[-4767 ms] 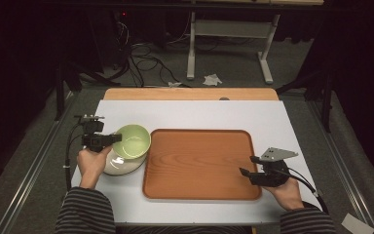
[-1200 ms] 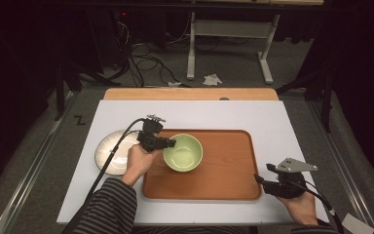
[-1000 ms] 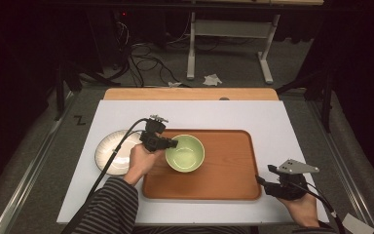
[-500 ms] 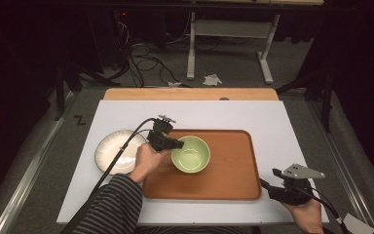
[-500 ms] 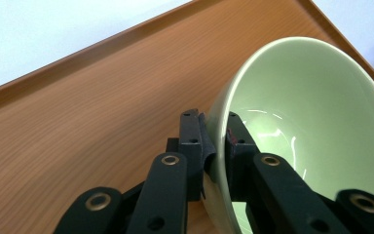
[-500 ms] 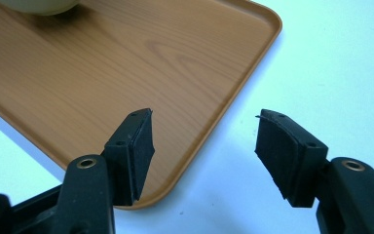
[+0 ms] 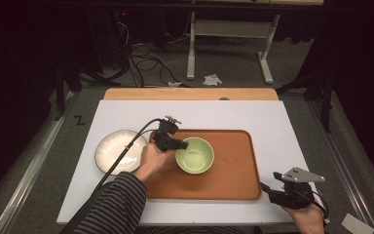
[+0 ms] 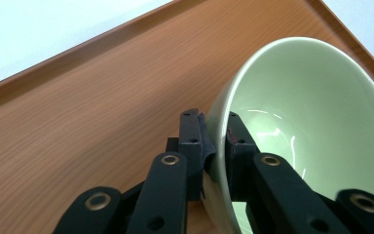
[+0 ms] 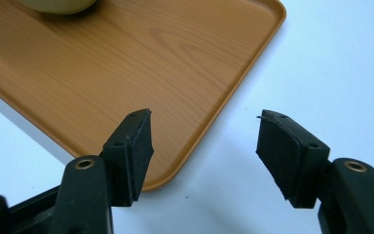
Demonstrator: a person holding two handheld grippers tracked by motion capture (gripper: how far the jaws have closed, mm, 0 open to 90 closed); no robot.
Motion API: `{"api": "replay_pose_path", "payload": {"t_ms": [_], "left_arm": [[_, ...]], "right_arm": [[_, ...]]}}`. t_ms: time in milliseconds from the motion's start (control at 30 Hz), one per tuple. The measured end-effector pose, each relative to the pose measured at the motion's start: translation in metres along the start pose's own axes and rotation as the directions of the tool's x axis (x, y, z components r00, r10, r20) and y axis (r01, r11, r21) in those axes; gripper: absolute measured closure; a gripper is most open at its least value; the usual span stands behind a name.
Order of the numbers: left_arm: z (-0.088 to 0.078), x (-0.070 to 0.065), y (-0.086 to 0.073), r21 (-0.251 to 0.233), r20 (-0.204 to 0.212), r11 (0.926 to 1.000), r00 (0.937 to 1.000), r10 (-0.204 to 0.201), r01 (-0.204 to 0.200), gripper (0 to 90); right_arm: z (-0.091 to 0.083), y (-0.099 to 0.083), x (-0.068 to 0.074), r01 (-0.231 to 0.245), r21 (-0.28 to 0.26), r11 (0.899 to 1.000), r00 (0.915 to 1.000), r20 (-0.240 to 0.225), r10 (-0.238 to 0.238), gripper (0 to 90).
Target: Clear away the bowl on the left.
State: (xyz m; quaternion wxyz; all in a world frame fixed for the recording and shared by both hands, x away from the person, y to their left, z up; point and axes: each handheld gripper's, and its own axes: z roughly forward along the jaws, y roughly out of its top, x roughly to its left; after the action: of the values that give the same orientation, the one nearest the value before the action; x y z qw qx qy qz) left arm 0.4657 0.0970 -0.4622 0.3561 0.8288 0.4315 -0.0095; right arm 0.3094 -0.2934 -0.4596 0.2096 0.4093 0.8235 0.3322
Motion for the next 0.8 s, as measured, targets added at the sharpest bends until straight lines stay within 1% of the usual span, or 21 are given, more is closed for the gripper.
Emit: {"api": "replay_pose_path", "payload": {"t_ms": [133, 333, 533, 667, 733, 800], "left_arm": [[0.002, 0.001, 0.000, 0.001, -0.004, 1.0000, 1.0000, -0.005, 0.005, 81.8], [0.006, 0.002, 0.000, 0.000, -0.011, 0.9999, 0.9998, -0.015, 0.015, 81.7], [0.008, 0.003, 0.000, -0.006, -0.007, 0.9996, 0.9996, -0.027, 0.027, 81.7], [0.009, 0.005, 0.000, -0.003, -0.007, 0.9996, 0.9996, -0.028, 0.028, 81.7], [0.010, 0.004, -0.001, -0.003, -0.016, 0.9996, 0.9994, -0.029, 0.029, 81.8], [0.013, 0.003, -0.002, -0.001, -0.039, 0.9998, 0.9990, -0.021, 0.021, 82.2]], "right_arm": [[-0.001, -0.001, 0.000, -0.006, 0.004, 1.000, 1.0000, 0.004, 0.006, 39.5], [-0.001, -0.002, 0.000, -0.003, 0.004, 1.000, 1.0000, 0.004, 0.003, 39.5], [-0.001, -0.002, 0.000, -0.003, 0.006, 1.000, 1.0000, 0.003, 0.003, 39.5], [-0.001, -0.002, 0.000, -0.004, 0.004, 1.000, 1.0000, 0.002, 0.004, 39.5], [-0.001, -0.002, 0.000, -0.001, 0.006, 1.000, 1.0000, 0.002, 0.001, 39.5], [-0.001, -0.002, 0.000, 0.000, 0.008, 1.000, 1.0000, 0.004, 0.000, 39.5]]}}
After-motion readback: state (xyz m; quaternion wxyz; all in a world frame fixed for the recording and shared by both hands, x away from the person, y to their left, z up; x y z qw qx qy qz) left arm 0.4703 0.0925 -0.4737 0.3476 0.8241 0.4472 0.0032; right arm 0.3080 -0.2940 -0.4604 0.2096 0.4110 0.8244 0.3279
